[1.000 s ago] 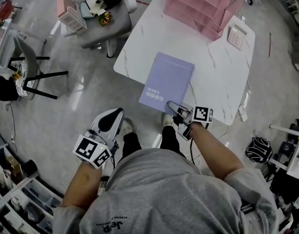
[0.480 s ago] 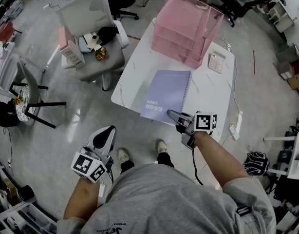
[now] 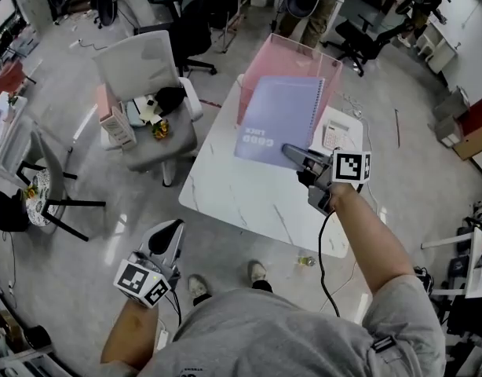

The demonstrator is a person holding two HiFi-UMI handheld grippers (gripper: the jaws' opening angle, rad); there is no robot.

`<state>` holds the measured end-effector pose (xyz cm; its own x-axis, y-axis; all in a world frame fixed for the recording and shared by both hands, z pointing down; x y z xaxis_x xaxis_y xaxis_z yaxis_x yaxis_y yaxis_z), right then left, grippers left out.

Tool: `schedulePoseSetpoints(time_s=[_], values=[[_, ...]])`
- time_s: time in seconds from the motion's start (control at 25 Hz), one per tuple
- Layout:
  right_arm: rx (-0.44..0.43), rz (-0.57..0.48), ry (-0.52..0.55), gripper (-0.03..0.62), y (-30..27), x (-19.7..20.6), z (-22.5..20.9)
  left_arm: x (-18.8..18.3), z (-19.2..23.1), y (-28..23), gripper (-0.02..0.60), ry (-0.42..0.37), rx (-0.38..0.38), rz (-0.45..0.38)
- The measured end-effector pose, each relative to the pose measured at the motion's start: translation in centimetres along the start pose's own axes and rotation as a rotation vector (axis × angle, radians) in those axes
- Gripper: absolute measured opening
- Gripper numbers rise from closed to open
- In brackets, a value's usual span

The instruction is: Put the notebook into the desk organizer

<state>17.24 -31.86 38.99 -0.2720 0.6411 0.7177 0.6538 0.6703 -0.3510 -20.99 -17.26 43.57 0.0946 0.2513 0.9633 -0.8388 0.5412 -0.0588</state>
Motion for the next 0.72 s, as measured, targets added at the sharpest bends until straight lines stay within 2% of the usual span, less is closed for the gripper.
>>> schedulePoseSetpoints(time_s=[0.36,0.56,0.72], values=[[0.112,-0.081,-0.038,0.030,-5.0,-12.8,-5.2,-1.1,2.8,-2.0,0.058,-0.036,-0.001,0.009],[0.157,-0.072,-0.081,0.031,-8.5,-16.5,-8.9,-2.0,4.3,-3.3,0.057,-0.051,0.004,0.018],[0.207,-0.042,-0.134,0.031,-10.7,-17.6,-12.0,-3.1,5.6,-4.5,0.058,-0.072,-0.009,0.014]])
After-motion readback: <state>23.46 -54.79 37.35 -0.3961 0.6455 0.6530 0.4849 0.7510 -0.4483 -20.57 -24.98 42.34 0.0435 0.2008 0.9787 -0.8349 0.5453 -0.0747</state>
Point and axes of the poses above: the fingertips, and each gripper's own axes: y backward along the fingers, z to its left, x out of its underside, the point moved 8 cm from there along y, backward along the fingers, and after that the axes turned 12 degrees about x, right-handed, at the moved point
